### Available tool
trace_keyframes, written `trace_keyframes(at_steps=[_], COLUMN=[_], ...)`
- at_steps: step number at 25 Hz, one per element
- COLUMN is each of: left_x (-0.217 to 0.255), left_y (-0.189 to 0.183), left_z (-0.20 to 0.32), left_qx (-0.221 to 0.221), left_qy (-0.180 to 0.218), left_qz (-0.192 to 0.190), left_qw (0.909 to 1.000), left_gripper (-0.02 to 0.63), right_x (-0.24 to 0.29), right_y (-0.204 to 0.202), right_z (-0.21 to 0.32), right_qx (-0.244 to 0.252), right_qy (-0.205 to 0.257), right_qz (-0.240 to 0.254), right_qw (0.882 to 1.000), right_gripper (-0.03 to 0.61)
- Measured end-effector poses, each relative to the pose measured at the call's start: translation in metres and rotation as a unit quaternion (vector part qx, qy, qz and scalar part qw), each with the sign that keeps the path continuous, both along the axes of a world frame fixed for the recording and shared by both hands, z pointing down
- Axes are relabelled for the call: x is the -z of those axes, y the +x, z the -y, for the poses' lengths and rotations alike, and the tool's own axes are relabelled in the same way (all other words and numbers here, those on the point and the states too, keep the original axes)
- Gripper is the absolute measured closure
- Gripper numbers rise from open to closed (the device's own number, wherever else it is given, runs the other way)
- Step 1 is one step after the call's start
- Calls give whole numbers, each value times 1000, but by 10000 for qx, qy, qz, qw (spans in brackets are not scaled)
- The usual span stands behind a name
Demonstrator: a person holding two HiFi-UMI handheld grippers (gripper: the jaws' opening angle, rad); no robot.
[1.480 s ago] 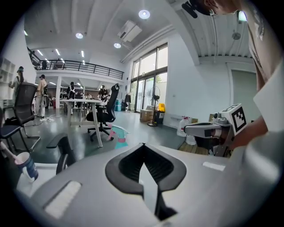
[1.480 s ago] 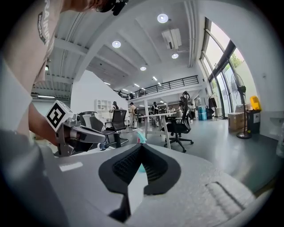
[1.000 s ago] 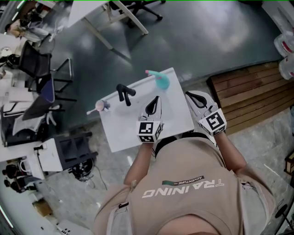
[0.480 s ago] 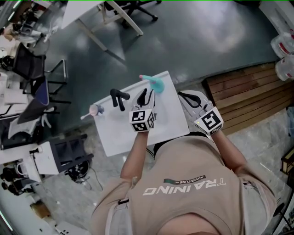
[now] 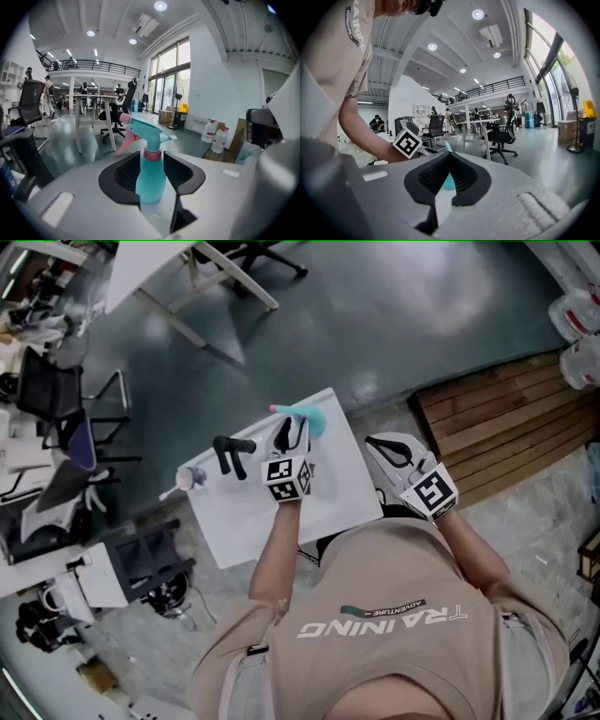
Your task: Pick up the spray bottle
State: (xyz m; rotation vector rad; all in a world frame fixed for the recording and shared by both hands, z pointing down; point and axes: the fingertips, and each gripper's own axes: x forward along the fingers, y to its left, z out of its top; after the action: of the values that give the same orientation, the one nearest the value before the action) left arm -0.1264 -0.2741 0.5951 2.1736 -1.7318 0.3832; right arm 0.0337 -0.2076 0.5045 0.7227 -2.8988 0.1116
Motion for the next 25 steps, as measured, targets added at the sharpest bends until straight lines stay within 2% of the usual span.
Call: trace_keyframes(at_steps=[3, 8, 15, 19, 25], left_x=[-3, -5, 0, 3, 4], left_y=[4, 3, 1, 2, 2], left_z=[5, 18, 29, 28, 23], left_qx=[-59, -1, -32, -35, -37], left_qy=[16, 104, 498, 640, 629], left_qz=[-84, -7, -66, 48, 217], left_qw=[9999, 9999, 9987, 9979, 9978], left_gripper=[434, 422, 434, 451, 462], right_x=[-4, -14, -28, -32, -33], right_y=[4, 15, 18, 21, 22], right_z=[-1, 1, -6, -6, -5], right_qx=[3, -112, -158, -216, -272], right_qy=[-78, -265, -435, -476, -467], right_qz=[-31, -110, -202, -220, -170], right_qw=[10000, 9995, 9987, 9984, 9984], right_gripper=[575, 575, 575, 575, 575])
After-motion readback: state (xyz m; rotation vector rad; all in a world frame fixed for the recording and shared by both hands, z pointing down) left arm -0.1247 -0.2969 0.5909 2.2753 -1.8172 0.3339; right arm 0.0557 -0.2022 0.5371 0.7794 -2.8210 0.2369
